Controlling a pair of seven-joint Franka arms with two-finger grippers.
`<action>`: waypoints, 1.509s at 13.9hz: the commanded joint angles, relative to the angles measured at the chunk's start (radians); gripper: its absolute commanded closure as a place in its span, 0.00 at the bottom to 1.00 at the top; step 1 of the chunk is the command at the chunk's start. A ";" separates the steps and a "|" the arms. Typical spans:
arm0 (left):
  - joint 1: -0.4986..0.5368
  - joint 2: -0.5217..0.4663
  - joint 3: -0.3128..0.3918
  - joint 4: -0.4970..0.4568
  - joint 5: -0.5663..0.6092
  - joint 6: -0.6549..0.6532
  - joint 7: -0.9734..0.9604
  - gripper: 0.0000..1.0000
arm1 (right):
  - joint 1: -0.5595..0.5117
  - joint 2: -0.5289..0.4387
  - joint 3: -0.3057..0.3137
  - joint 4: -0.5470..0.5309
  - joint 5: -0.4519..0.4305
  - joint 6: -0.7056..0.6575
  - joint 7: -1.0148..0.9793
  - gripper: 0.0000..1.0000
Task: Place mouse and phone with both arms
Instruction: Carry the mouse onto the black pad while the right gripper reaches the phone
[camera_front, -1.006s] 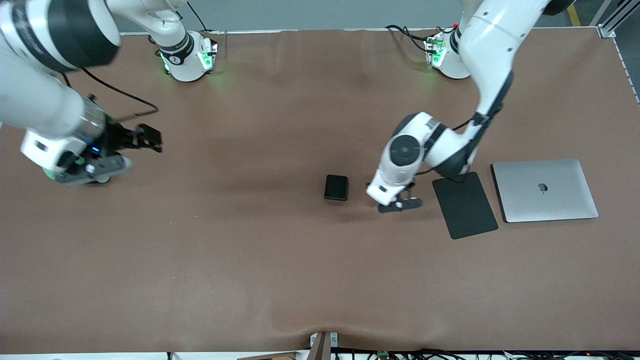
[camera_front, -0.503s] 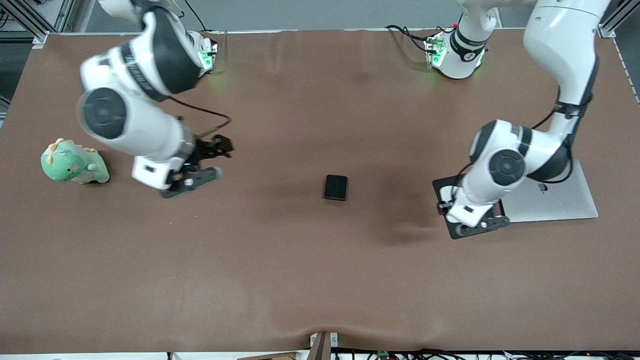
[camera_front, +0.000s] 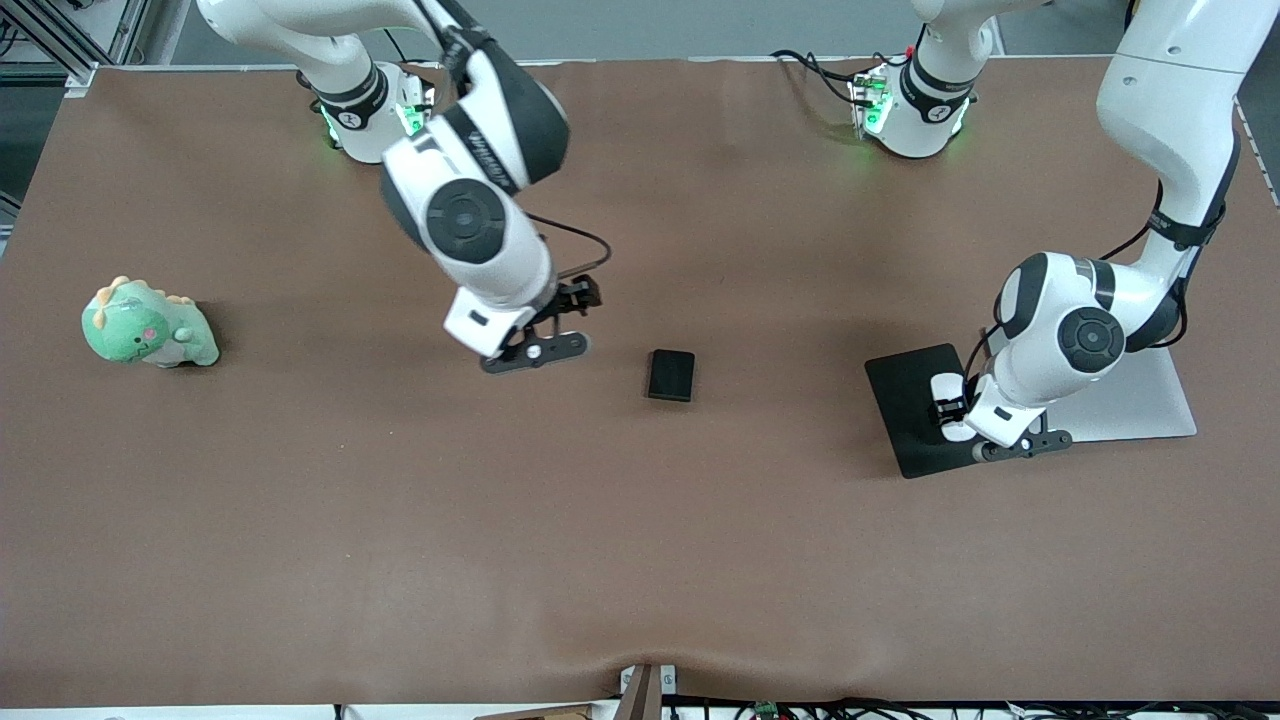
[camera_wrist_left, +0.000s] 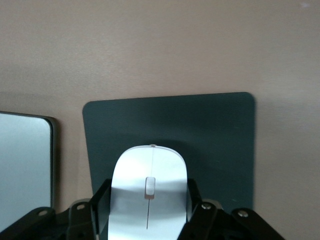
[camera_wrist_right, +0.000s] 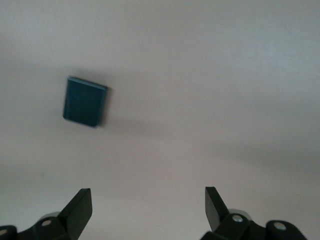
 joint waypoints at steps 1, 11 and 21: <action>0.009 0.012 -0.015 0.001 0.022 0.035 0.001 1.00 | 0.042 0.136 -0.012 0.074 -0.028 0.115 0.174 0.00; 0.000 0.060 -0.025 0.017 0.022 0.069 0.010 0.00 | 0.156 0.491 -0.018 0.355 -0.141 0.250 0.356 0.00; 0.007 -0.205 -0.104 0.350 0.007 -0.450 0.021 0.00 | 0.162 0.553 -0.015 0.393 -0.140 0.310 0.536 0.00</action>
